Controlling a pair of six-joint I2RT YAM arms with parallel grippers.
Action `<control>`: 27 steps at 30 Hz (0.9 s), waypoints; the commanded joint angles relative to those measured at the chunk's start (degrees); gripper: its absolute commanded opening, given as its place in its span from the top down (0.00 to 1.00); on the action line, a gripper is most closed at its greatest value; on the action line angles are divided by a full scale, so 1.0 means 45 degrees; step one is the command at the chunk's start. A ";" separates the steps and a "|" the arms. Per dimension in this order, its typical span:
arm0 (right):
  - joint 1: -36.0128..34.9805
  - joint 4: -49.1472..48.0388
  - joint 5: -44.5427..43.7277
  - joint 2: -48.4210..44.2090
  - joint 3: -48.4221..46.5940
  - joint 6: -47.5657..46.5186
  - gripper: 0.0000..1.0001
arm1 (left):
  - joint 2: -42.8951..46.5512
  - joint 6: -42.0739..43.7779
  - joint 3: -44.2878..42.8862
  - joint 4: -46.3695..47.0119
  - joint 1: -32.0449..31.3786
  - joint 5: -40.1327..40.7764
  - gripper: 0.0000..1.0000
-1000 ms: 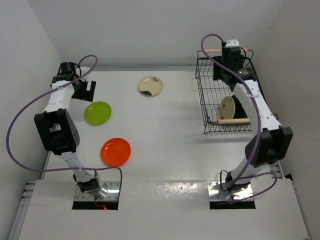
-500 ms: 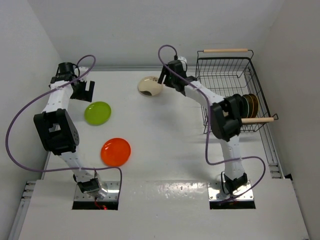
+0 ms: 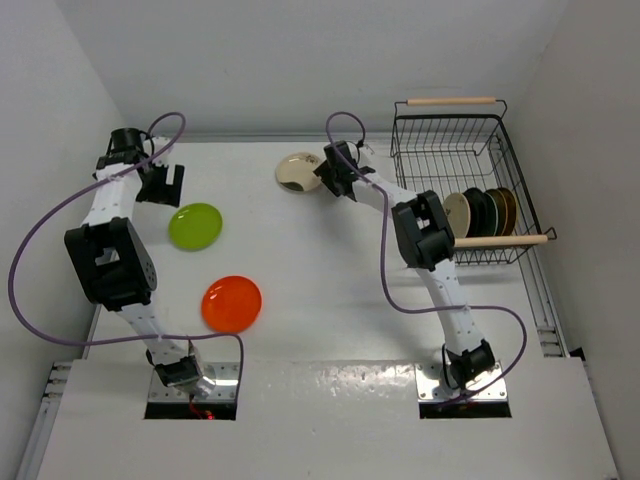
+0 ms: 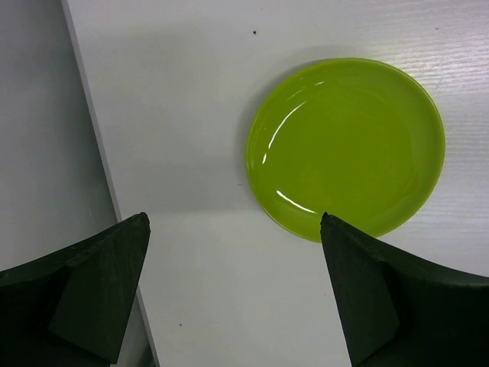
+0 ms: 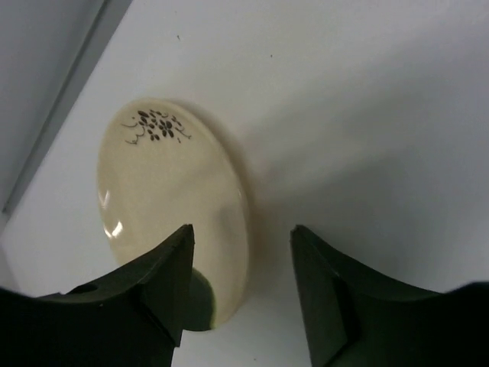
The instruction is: Load the plates into the dish rack
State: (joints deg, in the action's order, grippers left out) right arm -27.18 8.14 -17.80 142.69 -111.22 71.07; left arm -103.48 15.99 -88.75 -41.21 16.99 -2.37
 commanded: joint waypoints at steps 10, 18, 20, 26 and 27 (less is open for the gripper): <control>0.0121 0.0124 0.0655 0.2059 -0.1281 0.3521 0.76 | -0.0149 -0.0115 -0.0570 -0.0100 0.0638 -0.0039 0.01; 0.0123 -0.2723 0.2157 0.0291 -0.0556 -0.0844 1.00 | -0.0266 -0.0115 -0.0688 -0.0217 0.0871 -0.0157 0.01; -0.0014 -0.2786 0.2121 -0.0359 -0.0655 -0.3921 1.00 | -0.0266 -0.0115 -0.0688 -0.0217 0.0872 -0.0157 0.01; -0.0015 -0.3800 0.2256 -0.5586 0.1819 -1.0173 1.00 | -0.0266 -0.0115 -0.0805 -0.0217 0.0872 -0.0411 0.01; 0.0101 -0.3685 0.2605 -0.6022 0.2076 -1.0864 1.00 | -0.0266 -0.0115 -0.0805 -0.0217 0.0872 -0.0527 0.01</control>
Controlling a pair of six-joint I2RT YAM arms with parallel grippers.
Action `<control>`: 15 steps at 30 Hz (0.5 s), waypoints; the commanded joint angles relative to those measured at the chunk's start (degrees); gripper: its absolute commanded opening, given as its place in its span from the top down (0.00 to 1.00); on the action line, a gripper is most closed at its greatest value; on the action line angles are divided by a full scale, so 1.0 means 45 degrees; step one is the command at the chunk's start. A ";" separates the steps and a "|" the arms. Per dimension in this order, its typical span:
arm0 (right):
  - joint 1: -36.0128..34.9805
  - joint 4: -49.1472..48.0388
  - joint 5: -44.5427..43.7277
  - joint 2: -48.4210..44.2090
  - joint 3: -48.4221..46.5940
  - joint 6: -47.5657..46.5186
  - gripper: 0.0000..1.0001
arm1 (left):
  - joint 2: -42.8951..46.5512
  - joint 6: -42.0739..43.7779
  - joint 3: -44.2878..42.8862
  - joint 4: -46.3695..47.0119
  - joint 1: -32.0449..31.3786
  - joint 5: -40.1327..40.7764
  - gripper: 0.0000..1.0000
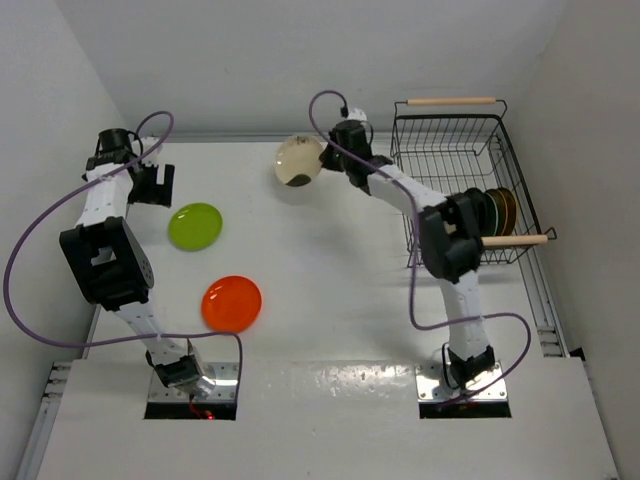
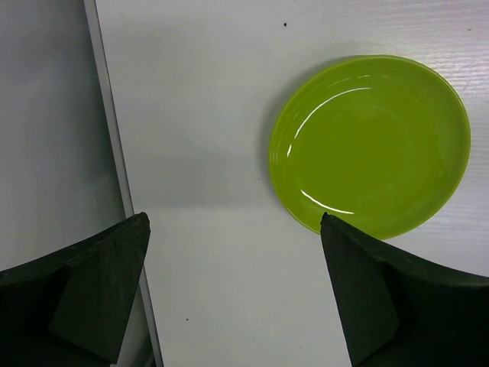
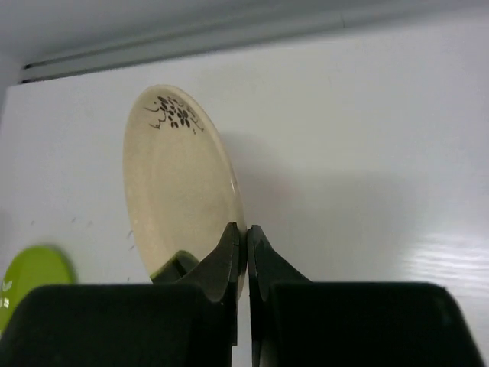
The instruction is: Load the plates into the dish rack
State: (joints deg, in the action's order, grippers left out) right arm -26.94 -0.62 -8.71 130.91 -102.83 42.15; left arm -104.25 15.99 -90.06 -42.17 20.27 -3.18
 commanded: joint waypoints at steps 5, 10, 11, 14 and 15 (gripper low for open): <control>0.0322 0.3080 0.0462 -0.6466 0.0274 -1.0272 1.00 | 0.0178 0.0001 -0.0396 -0.0120 0.0143 -0.0348 0.01; 0.0264 0.6055 -0.5127 -0.8152 0.0877 -1.3348 1.00 | 0.0606 0.0119 -0.0396 -0.0120 -0.0109 -0.0465 0.01; 0.0322 0.6424 -0.7378 -0.8444 0.0936 -1.3912 1.00 | 0.0607 0.0119 -0.0396 -0.0120 -0.0110 -0.0465 0.01; 0.0381 0.6915 -0.9427 -0.8720 0.1209 -1.5027 1.00 | 0.0744 0.0119 -0.0396 -0.0120 -0.0345 -0.0348 0.01; 0.0381 0.7109 -1.0282 -0.8836 0.1693 -1.5166 1.00 | 0.0879 0.0119 -0.0396 -0.0120 -0.0461 -0.0348 0.01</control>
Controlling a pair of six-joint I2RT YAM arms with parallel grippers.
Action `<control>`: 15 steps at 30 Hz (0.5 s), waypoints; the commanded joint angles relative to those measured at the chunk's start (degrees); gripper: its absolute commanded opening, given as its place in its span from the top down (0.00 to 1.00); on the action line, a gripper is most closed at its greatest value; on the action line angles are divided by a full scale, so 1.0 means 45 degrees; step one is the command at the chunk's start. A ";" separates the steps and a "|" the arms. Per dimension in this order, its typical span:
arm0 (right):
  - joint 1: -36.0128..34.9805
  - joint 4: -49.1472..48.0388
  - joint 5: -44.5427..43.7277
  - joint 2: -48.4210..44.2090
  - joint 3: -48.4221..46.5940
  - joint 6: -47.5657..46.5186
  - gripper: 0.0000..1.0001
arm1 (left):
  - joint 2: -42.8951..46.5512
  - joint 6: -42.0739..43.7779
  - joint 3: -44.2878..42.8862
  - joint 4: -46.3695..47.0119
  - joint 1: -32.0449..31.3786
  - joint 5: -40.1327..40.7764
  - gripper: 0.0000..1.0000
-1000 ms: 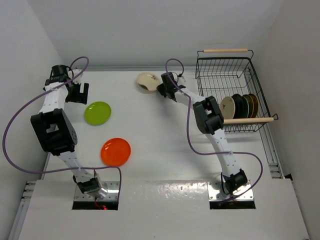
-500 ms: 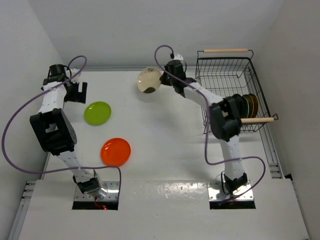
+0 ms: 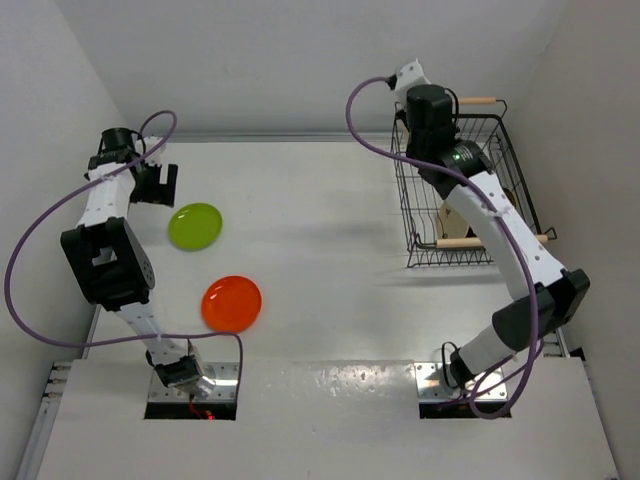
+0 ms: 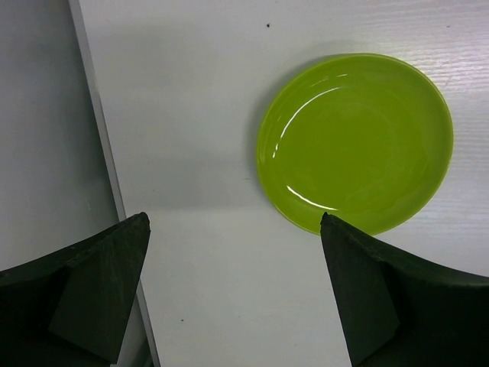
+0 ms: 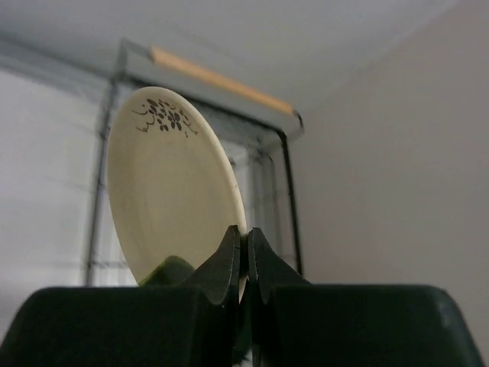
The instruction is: Load the plates into the dish rack
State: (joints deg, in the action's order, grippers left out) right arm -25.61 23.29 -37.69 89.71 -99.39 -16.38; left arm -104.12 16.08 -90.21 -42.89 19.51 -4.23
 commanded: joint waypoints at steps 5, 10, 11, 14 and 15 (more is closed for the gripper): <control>0.0201 0.2832 -0.4203 0.0026 0.2453 -0.0878 1.00 | 0.1164 0.0099 -0.0226 0.0040 -0.0409 -0.0232 0.01; 0.0943 0.3555 -0.3364 0.0045 0.3647 0.1057 1.00 | 0.1418 0.0217 0.0281 0.0040 -0.0409 -0.0232 0.01; 0.1118 0.3420 -0.2956 0.0064 0.4037 0.1198 1.00 | 0.1553 0.0217 0.0282 0.0040 -0.0409 -0.0116 0.01; 0.1528 0.2972 -0.2096 0.0142 0.5071 0.1920 1.00 | 0.1555 0.0334 0.0399 0.0040 -0.0409 -0.0115 0.01; 0.1723 0.2873 -0.1803 0.0258 0.5192 0.2038 1.00 | 0.1555 0.0334 0.0399 0.0040 -0.0409 -0.0115 0.01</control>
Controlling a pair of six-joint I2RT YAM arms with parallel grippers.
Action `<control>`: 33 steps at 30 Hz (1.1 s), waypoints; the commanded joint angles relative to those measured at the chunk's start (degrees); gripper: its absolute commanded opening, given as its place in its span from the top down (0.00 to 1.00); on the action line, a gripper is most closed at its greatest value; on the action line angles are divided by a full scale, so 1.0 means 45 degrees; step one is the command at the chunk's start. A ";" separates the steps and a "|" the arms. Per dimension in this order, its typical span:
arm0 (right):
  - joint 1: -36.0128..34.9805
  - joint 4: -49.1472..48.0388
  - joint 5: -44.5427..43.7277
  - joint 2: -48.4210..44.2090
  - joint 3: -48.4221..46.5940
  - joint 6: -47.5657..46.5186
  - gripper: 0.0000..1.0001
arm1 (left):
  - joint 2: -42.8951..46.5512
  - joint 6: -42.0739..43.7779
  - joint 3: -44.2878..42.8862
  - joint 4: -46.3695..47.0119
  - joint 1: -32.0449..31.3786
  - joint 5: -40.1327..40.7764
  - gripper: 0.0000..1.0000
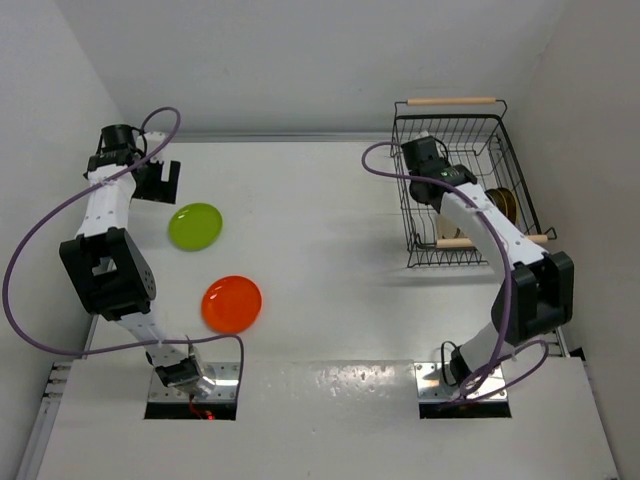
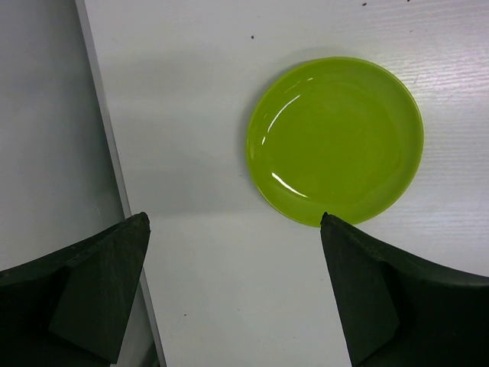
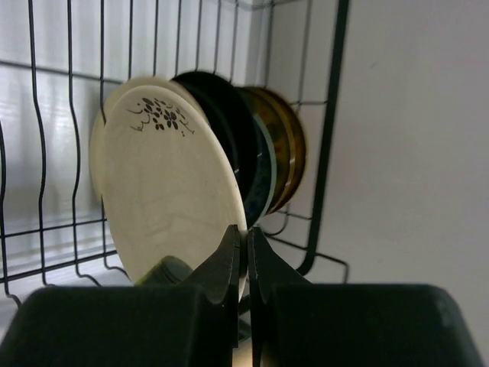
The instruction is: Load the plates into the dish rack
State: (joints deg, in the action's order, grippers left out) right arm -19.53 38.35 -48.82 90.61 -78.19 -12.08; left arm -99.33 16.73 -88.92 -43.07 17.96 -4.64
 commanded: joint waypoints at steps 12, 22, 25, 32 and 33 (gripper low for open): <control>0.1000 -0.1607 0.1591 0.1075 0.1653 0.2586 1.00 | 0.0608 0.0305 0.0113 0.0079 -0.0064 0.0095 0.01; 0.1059 -0.1373 0.1844 0.1292 0.0561 0.2939 0.35 | 0.0491 0.0657 0.0482 0.0079 -0.0064 0.0231 0.01; 0.1117 -0.1451 0.2000 0.0822 -0.0160 0.2781 0.23 | 0.0374 0.0774 0.0601 0.0079 -0.0064 0.0349 0.01; 0.0434 -0.3958 0.8446 -0.2043 -0.0365 0.5629 0.42 | 0.0374 0.0637 0.0601 0.0079 0.0053 0.0466 0.01; 0.0260 -0.5711 0.9761 -0.2416 0.0628 0.6019 0.73 | 0.0374 0.0483 0.0717 0.0079 0.0053 0.0466 0.01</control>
State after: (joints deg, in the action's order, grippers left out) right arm -16.34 28.05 -27.24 87.22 -79.09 6.24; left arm -99.24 19.40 -86.26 -43.22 17.98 -3.05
